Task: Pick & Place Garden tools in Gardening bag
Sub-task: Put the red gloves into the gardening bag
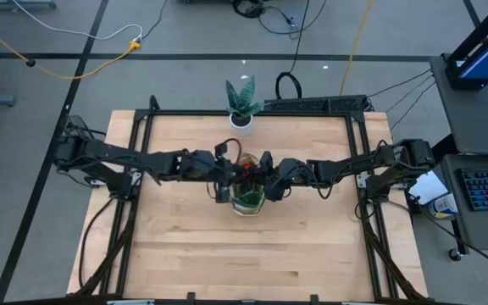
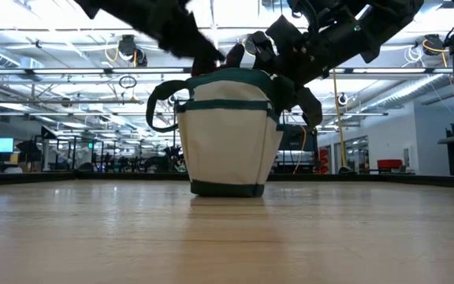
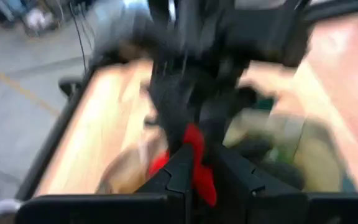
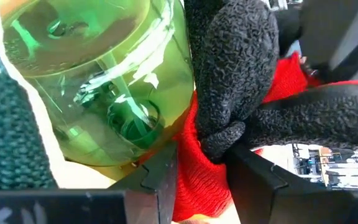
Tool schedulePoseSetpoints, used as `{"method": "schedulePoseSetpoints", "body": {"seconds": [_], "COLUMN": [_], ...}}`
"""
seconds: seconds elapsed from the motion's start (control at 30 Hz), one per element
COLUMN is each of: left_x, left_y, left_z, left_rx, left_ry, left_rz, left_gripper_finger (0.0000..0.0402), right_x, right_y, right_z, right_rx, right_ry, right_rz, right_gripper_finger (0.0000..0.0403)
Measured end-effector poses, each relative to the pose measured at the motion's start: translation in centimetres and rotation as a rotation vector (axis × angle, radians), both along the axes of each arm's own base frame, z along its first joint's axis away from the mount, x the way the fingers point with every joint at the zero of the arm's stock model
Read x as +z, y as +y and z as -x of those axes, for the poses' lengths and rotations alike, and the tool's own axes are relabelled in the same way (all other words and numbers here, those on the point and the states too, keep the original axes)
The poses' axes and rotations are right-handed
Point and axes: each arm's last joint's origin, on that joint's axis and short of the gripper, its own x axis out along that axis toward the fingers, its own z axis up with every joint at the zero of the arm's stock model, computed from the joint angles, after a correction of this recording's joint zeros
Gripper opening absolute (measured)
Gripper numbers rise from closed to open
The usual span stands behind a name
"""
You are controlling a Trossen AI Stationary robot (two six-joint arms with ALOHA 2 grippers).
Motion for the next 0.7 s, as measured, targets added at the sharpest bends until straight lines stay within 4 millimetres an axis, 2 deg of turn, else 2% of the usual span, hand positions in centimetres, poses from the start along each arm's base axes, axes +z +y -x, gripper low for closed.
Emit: {"method": "schedulePoseSetpoints", "body": {"seconds": [0.3,0.5,0.7], "left_x": [-3.0,-3.6,-4.3], "left_y": [1.2,1.3,1.3], "left_z": [-0.9,-1.0,-0.5], "left_rx": [-0.025,-0.035,-0.033], "left_ry": [0.156,0.19,0.281], "left_rz": [0.034,0.02,0.027], "left_gripper_finger": [0.0005,0.0015,0.0005], "right_x": [0.2,0.3,0.6], "right_y": [0.0,0.1,1.2], "right_z": [-0.1,-0.1,-0.3], "right_rx": [0.0,0.001,0.011], "right_ry": [-0.033,-0.034,-0.076], "right_rz": [-0.002,0.0,0.008], "right_gripper_finger": [0.0118,0.0119,0.0117]}}
